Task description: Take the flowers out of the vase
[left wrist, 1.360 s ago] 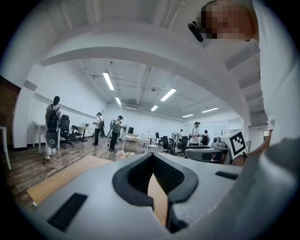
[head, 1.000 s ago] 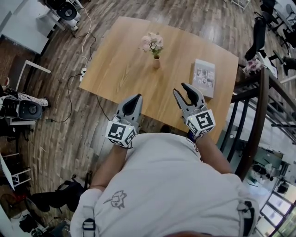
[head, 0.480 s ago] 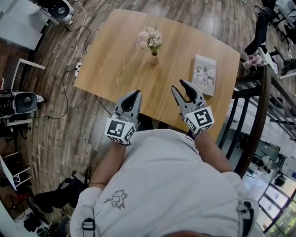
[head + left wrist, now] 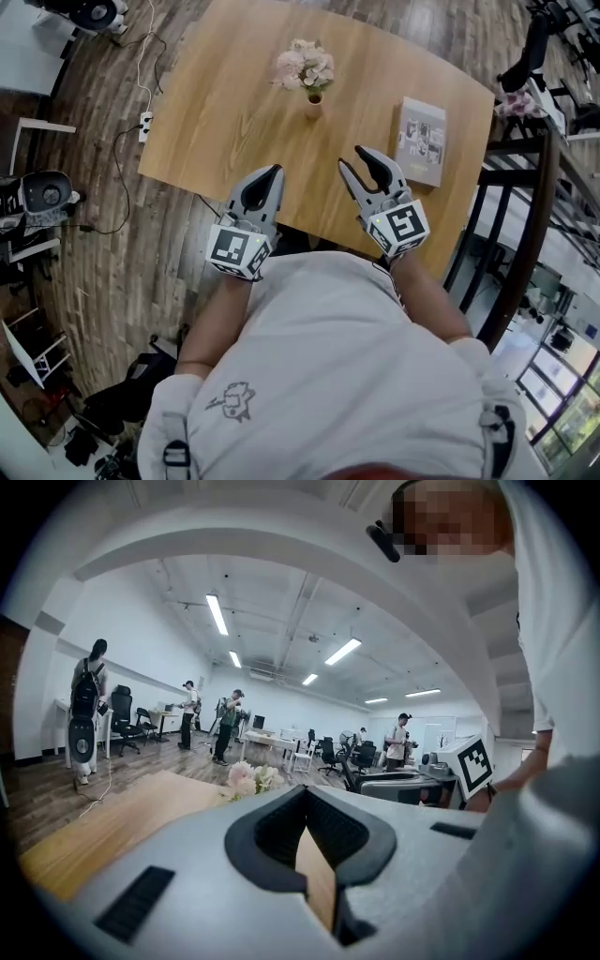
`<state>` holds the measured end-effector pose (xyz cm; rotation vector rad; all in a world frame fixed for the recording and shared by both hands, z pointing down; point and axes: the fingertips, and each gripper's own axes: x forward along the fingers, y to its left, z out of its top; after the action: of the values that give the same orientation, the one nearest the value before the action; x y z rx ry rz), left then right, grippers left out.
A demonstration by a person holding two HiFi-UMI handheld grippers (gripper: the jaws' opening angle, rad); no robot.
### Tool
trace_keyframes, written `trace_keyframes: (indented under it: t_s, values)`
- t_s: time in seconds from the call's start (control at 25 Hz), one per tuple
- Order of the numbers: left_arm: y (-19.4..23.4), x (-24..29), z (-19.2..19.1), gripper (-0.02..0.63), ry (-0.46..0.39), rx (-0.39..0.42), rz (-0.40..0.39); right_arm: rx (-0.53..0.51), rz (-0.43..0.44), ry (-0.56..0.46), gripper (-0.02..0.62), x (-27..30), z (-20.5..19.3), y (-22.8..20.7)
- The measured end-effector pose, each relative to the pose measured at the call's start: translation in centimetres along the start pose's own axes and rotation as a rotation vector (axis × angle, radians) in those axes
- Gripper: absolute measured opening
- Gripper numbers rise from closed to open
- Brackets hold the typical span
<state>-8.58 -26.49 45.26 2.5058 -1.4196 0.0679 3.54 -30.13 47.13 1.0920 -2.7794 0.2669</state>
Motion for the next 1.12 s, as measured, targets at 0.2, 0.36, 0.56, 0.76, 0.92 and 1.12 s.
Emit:
trace_keyframes:
  t_s: [0.2,0.36,0.56,0.76,0.92,1.12]
  values:
    - [2.3,1.6,-0.6,0.005,0.028,-0.011,-0.016,0.013,0.001,0.047,0.164,3.2,-1.7,-0.8]
    - [4.4,2.9,-1.6,0.005,0.058,-0.024,-0.03,0.025,-0.011,0.09,0.164,5.9,-3.5,-1.9]
    - [6.6,4.6,-2.6,0.005,0.092,-0.043,-0.056,0.037,-0.032,0.134,0.164,9.2,-5.4,-3.5]
    - [8.4,6.7,-3.5,0.005,0.119,-0.046,-0.077,0.041,-0.048,0.177,0.164,12.0,-7.3,-5.3]
    - [9.6,8.6,-4.2,0.005,0.137,-0.045,-0.094,0.045,-0.053,0.218,0.164,14.2,-9.3,-6.8]
    - [11.0,10.3,-5.4,0.005,0.164,-0.051,-0.112,0.051,-0.069,0.261,0.164,16.8,-11.5,-8.1]
